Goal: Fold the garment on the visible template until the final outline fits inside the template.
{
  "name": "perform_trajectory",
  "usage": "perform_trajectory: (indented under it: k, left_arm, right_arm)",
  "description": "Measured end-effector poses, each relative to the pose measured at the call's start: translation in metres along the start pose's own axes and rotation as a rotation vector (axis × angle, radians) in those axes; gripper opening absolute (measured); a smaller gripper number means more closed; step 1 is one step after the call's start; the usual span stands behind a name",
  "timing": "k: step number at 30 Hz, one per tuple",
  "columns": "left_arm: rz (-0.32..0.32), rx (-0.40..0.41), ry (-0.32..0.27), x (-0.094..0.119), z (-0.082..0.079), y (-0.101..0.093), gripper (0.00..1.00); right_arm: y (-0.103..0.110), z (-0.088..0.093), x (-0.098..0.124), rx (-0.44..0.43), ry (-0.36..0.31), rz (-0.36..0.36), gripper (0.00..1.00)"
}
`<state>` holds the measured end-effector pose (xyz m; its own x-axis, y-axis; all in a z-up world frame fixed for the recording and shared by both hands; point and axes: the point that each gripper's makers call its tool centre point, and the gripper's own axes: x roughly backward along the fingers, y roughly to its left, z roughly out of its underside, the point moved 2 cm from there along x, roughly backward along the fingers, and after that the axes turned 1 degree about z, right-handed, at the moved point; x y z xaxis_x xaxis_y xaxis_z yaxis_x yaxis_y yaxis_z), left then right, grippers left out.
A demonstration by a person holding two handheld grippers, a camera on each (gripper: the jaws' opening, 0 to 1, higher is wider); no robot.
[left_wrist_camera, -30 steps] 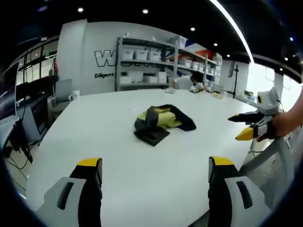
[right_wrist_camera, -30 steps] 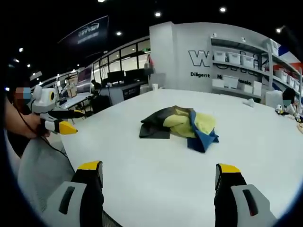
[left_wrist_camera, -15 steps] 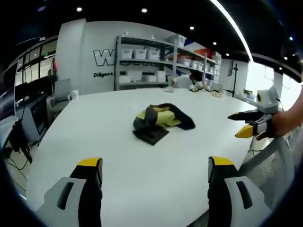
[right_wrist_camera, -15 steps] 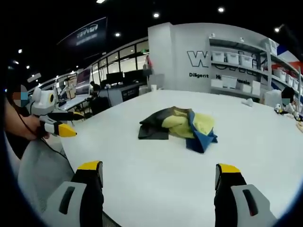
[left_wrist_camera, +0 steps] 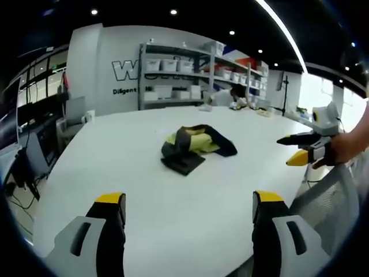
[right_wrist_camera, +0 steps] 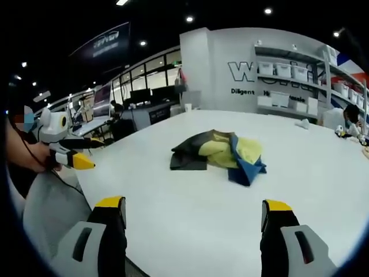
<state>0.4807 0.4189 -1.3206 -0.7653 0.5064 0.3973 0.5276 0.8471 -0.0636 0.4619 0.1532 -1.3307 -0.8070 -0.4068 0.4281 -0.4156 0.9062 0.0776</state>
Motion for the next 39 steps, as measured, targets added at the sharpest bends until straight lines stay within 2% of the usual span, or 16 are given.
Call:
perform_trajectory:
  k: [9,13,18,21,22,24,26,27,34,36,39]
  left_arm:
    - [-0.028,-0.003,0.007,-0.001,-0.001,0.006,0.92]
    - [-0.019,0.002,0.004,-0.001,-0.001,0.005,0.92]
    - [0.017,0.040,-0.023,0.001,-0.006,0.003,0.91]
    - [0.050,0.058,-0.016,0.000,-0.004,-0.003,0.90]
    - [0.073,0.057,-0.024,0.000,-0.006,-0.007,0.90]
    - [0.106,0.051,-0.055,0.000,-0.014,-0.013,0.90]
    - [0.116,0.059,-0.066,0.002,-0.014,-0.013,0.90]
    - [0.117,0.067,-0.068,0.003,-0.014,-0.013,0.91]
    - [0.120,0.092,-0.074,0.003,-0.015,-0.009,0.90]
    - [0.097,0.113,-0.090,0.004,-0.018,-0.003,0.90]
    - [0.072,0.125,-0.075,0.005,-0.013,0.000,0.90]
  right_arm:
    - [0.005,0.000,-0.003,0.009,0.012,-0.029,0.96]
    - [0.007,0.001,-0.004,0.024,0.022,-0.031,0.96]
    - [0.002,0.000,-0.005,0.052,0.025,0.001,0.96]
    - [0.004,-0.002,-0.005,0.058,0.016,0.002,0.97]
    - [0.005,-0.007,-0.006,0.089,0.002,0.007,0.98]
    - [0.006,-0.009,-0.007,0.097,-0.004,0.006,0.98]
    - [0.003,-0.008,-0.008,0.108,-0.004,0.017,0.98]
    - [-0.001,-0.002,-0.007,0.098,0.029,0.041,0.98]
    - [0.000,-0.006,-0.010,0.114,0.014,0.047,0.97]
    - [0.002,-0.005,-0.011,0.125,0.017,0.035,0.97]
    - [0.002,-0.004,-0.009,0.122,0.023,0.041,0.96]
